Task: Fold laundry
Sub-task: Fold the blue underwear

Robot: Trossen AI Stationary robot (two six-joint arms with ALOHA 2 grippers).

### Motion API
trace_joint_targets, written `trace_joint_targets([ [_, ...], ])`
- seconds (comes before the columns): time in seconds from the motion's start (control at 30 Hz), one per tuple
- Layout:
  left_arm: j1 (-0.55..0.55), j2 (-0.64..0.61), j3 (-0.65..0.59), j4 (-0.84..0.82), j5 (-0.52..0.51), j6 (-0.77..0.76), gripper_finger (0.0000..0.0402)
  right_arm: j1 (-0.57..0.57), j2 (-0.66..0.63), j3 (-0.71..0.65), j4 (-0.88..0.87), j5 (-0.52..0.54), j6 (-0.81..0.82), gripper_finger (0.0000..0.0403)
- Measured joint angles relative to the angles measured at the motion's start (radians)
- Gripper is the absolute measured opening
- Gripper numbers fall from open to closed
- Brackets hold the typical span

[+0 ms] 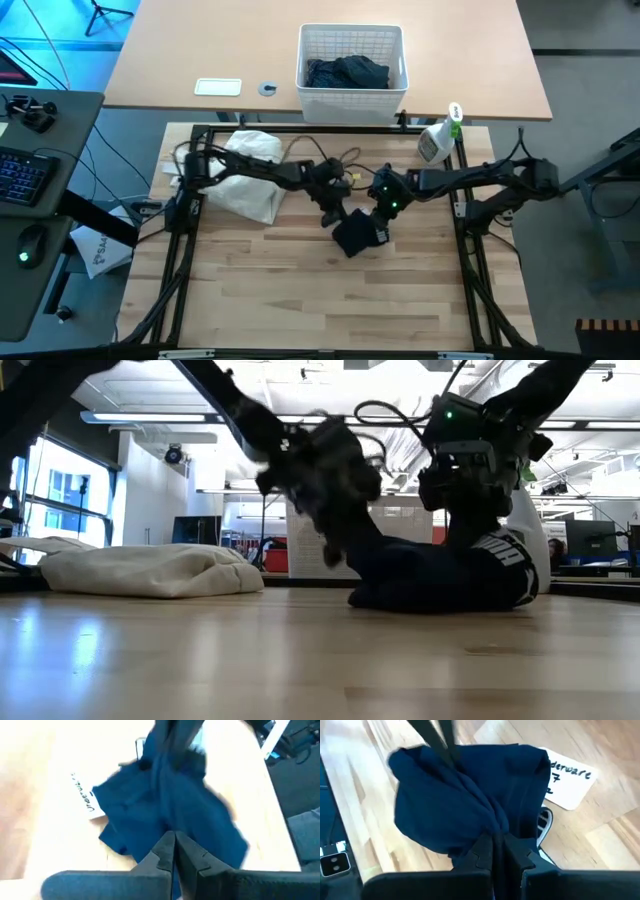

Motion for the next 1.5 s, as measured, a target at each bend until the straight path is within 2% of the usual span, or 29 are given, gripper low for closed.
trace_joint_targets([
  [0.2, 0.029, -0.166, 0.002, -0.199, -0.06, 0.078, 0.0, 0.01, 0.039, 0.0, 0.028, 0.001, -0.001, 0.0005],
  [0.33, 0.021, -0.241, 0.002, -0.242, -0.002, 0.124, 0.0, 0.007, 0.034, 0.0, 0.096, 0.0, 0.002, 0.0005],
  [0.47, -0.022, -0.234, 0.002, -0.257, 0.04, 0.132, 0.0, -0.001, 0.034, 0.0, 0.166, -0.007, 0.02, 0.0005],
  [0.63, -0.062, -0.157, 0.001, -0.274, -0.01, 0.154, 0.0, -0.001, 0.034, 0.0, 0.169, 0.034, 0.003, 0.0009],
  [0.73, -0.073, -0.114, 0.0, -0.293, -0.13, 0.169, 0.0, 0.001, 0.037, 0.0, 0.164, 0.034, -0.046, 0.0037],
  [0.87, -0.069, -0.091, 0.0, -0.306, -0.249, 0.204, 0.0, 0.01, 0.037, 0.0, 0.165, 0.041, -0.102, 0.0109],
  [0.97, -0.058, -0.099, 0.0, -0.315, -0.329, 0.22, 0.0, 0.0, 0.023, 0.0, 0.141, -0.001, -0.166, 0.016],
  [1.07, -0.049, -0.131, 0.0, -0.332, -0.341, 0.22, 0.0, -0.019, -0.018, 0.0, 0.094, -0.029, -0.175, 0.0192],
  [1.2, -0.045, -0.2, 0.0, -0.357, -0.341, 0.212, 0.0, -0.026, -0.076, 0.0, 0.087, -0.027, -0.236, 0.0211],
  [1.4, -0.045, -0.326, 0.0, -0.436, -0.337, 0.14, 0.0, -0.018, -0.06, 0.003, 0.226, -0.026, -0.282, 0.0223],
  [1.5, -0.045, -0.356, 0.001, -0.465, -0.328, 0.107, 0.0, -0.025, -0.038, 0.002, 0.231, -0.008, -0.296, 0.0249],
])
